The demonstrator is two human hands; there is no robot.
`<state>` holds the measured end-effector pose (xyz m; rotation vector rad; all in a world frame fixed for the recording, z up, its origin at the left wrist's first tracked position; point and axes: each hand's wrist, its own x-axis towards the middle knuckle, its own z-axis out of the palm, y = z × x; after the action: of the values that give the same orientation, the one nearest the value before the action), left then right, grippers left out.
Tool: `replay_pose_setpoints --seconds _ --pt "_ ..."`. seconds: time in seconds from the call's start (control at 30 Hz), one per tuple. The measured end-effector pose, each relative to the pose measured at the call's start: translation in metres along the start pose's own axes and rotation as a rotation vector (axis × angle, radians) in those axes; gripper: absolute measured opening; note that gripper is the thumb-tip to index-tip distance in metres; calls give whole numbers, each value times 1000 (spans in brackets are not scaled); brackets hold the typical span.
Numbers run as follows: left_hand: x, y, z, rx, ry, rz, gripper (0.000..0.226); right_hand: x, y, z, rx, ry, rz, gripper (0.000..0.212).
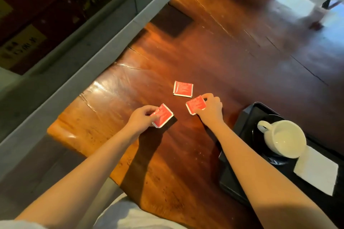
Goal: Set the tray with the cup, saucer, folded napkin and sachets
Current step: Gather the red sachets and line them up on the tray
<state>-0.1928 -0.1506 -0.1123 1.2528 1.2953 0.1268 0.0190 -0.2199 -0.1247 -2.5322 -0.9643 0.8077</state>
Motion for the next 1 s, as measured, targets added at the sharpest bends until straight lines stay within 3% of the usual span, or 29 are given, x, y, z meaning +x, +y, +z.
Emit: replay_pose_setpoints --seconds 0.27,0.5,0.73,0.9,1.0 --pt "15 18 10 -130 1 -61 21 -6 -3 -16 282 -207 16 27" --pt "20 31 15 -163 -3 -84 16 -18 -23 -37 493 -300 12 28" --pt "17 43 22 -303 -148 -10 20 -17 -37 -23 360 -254 -77 27" --pt "21 34 22 -176 -34 -21 22 -10 -43 -2 214 -228 -140 24" --pt "23 27 16 -209 11 -56 27 5 -43 1 124 -95 -124 30"
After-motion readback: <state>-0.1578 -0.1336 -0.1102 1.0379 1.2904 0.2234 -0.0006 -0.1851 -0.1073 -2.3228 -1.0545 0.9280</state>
